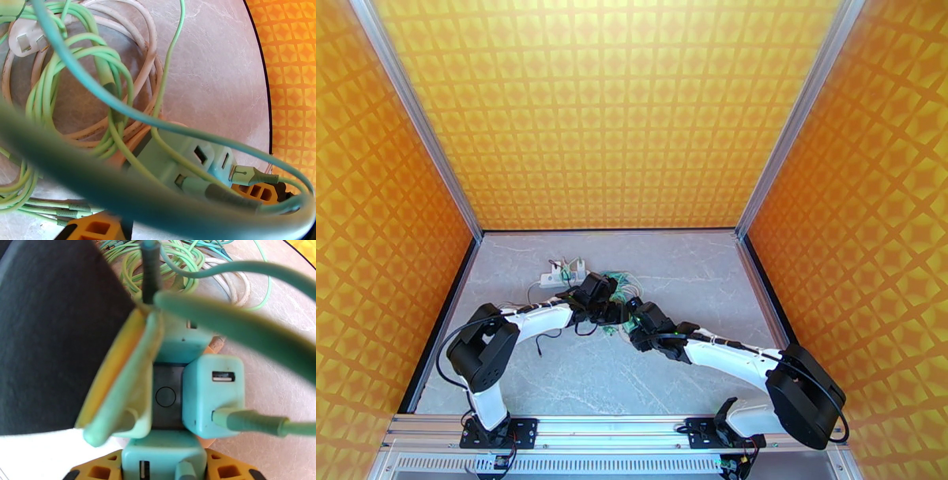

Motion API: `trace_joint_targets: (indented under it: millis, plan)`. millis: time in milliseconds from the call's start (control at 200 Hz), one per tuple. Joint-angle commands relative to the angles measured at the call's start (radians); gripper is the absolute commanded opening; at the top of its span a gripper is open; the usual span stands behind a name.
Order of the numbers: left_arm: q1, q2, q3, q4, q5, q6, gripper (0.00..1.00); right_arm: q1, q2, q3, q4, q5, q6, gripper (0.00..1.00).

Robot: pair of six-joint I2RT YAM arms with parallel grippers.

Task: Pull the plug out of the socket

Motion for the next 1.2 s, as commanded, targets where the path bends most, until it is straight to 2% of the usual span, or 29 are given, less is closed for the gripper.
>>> trace_joint_targets:
  millis: [0, 175, 400, 675, 815, 1045, 1195]
  plan:
    - [-0.020, 0.044, -0.024, -0.095, -0.029, 0.038, 0.45, 0.003, 0.019, 0.039, -0.006, 0.024, 0.009, 0.31]
    - [-0.031, 0.058, -0.021, -0.109, -0.031, 0.040, 0.45, 0.043, 0.037, 0.069, -0.020, 0.079, 0.021, 0.31]
    - [-0.031, 0.055, -0.027, -0.137, -0.042, 0.058, 0.45, 0.039, 0.035, 0.078, -0.018, 0.064, 0.075, 0.30]
    - [-0.030, 0.043, -0.043, -0.156, -0.056, 0.073, 0.44, -0.087, -0.023, 0.047, 0.006, -0.080, 0.128, 0.29]
    - [-0.031, 0.043, -0.046, -0.156, -0.056, 0.075, 0.44, -0.118, -0.048, 0.049, 0.002, -0.097, 0.122, 0.28]
    - [-0.032, 0.053, -0.037, -0.158, -0.056, 0.072, 0.44, -0.114, -0.019, 0.068, -0.007, -0.147, 0.106, 0.29]
    - [-0.037, 0.069, -0.021, -0.173, -0.056, 0.074, 0.44, -0.038, 0.007, 0.086, -0.026, -0.059, 0.080, 0.29]
